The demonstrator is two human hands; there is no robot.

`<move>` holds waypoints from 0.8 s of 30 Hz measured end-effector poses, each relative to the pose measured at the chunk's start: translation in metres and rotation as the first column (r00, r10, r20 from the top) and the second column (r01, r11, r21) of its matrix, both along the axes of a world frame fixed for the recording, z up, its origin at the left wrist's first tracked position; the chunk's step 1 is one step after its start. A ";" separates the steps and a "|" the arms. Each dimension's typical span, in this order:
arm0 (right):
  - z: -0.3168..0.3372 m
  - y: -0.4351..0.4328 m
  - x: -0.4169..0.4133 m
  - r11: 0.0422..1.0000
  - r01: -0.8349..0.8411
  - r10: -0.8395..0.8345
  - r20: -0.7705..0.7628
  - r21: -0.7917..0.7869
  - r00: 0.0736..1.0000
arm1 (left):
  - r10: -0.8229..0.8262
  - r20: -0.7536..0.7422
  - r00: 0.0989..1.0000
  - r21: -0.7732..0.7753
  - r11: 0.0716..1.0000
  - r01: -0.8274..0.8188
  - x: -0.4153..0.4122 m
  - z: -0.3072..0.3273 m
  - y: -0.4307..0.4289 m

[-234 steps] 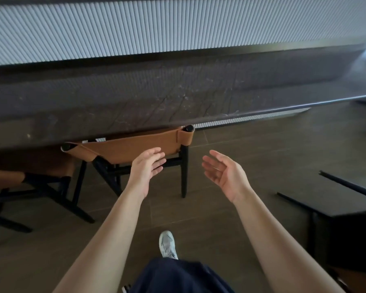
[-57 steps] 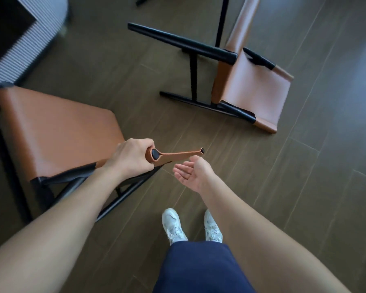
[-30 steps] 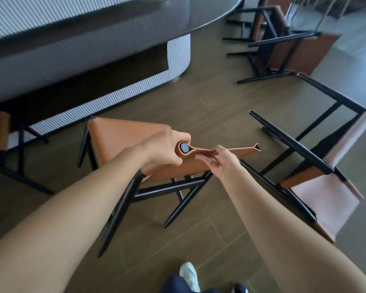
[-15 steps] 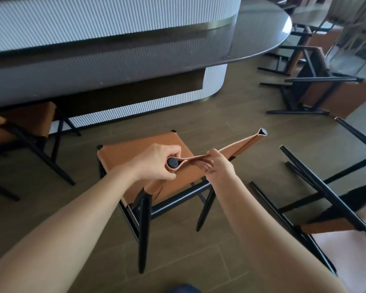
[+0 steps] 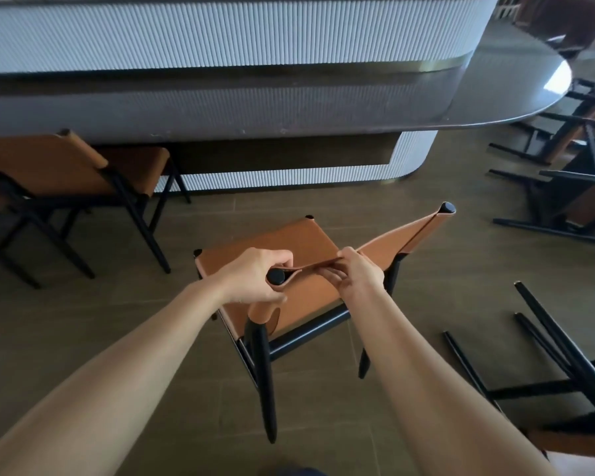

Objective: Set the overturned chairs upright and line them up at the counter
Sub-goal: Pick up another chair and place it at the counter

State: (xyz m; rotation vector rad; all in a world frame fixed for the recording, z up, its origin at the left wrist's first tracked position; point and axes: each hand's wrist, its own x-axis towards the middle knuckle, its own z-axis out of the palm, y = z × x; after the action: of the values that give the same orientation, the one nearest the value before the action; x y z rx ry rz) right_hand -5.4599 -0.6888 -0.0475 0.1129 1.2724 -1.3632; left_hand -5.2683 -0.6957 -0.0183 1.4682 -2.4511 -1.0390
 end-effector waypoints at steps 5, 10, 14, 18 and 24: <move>0.003 0.006 0.022 0.996 -0.089 0.089 -0.022 0.006 0.996 | 0.029 0.000 1.000 0.030 0.999 -0.029 0.024 -0.009 0.011; -0.003 0.014 0.045 0.986 -0.165 0.166 -0.062 0.011 0.984 | 0.040 0.075 0.996 -0.022 0.999 -0.039 0.047 -0.016 0.030; -0.007 0.021 0.066 0.976 -0.220 0.219 -0.058 -0.001 0.974 | 0.136 0.135 0.981 -0.118 0.986 -0.120 0.070 -0.024 0.048; -0.010 0.028 0.090 0.967 -0.257 0.256 -0.066 -0.003 0.964 | 0.155 0.201 0.967 -0.217 0.970 -0.110 0.084 -0.030 0.063; -0.017 0.032 0.098 0.955 -0.298 0.295 -0.111 -0.013 0.949 | 0.242 0.202 0.949 -0.249 0.950 -0.189 0.085 -0.036 0.077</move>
State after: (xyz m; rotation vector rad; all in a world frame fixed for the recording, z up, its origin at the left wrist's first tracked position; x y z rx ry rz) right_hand -5.3617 -0.6569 -0.0644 -0.1696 1.2996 -1.1390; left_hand -5.1835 -0.6186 -0.0540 1.8138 -2.3813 -0.5530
